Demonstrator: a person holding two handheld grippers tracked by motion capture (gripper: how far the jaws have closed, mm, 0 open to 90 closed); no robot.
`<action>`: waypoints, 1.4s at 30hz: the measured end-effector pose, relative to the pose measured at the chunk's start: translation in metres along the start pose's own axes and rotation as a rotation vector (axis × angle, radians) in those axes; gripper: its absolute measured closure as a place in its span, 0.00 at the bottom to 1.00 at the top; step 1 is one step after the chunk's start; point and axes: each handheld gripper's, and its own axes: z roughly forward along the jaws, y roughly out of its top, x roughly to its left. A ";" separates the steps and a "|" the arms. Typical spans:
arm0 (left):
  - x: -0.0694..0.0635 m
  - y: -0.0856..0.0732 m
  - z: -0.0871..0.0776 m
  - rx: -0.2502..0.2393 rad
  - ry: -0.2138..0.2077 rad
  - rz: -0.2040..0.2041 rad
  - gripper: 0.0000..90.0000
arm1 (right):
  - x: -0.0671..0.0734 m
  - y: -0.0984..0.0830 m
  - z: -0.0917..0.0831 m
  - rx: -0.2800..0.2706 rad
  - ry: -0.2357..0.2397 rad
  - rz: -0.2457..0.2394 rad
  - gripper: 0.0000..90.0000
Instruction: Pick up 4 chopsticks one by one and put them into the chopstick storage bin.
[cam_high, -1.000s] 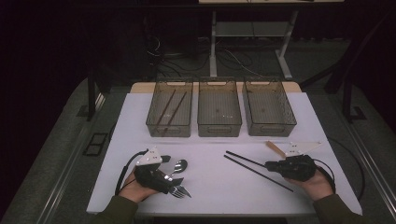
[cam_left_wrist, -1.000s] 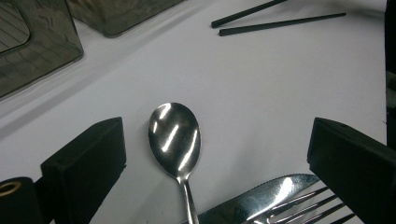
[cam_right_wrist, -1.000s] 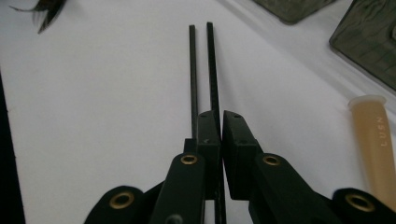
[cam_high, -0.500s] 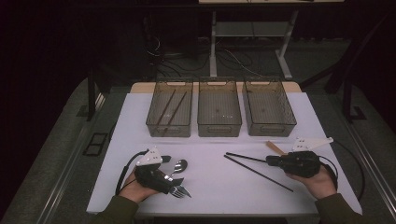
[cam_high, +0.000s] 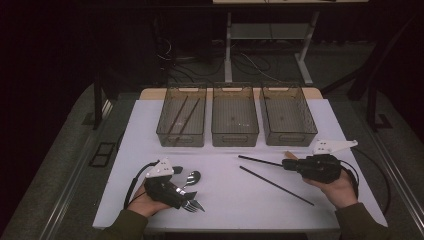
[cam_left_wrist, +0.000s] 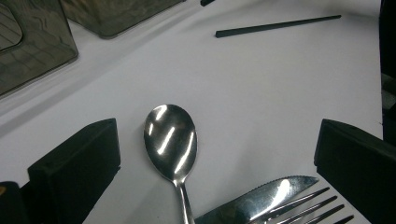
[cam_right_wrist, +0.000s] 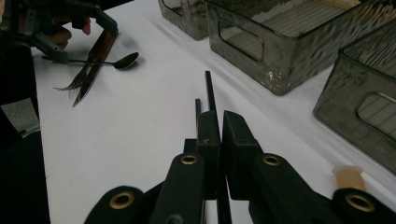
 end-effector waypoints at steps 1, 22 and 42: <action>0.000 0.000 0.000 0.000 0.000 0.000 0.00 | 0.000 0.001 0.001 -0.003 0.000 -0.003 0.96; 0.002 0.001 0.000 -0.011 0.021 -0.009 0.00 | 0.004 0.043 0.018 -0.088 0.027 -0.001 0.96; 0.000 0.001 0.002 -0.003 0.027 0.007 0.00 | 0.004 0.085 0.059 -0.115 0.003 -0.008 0.96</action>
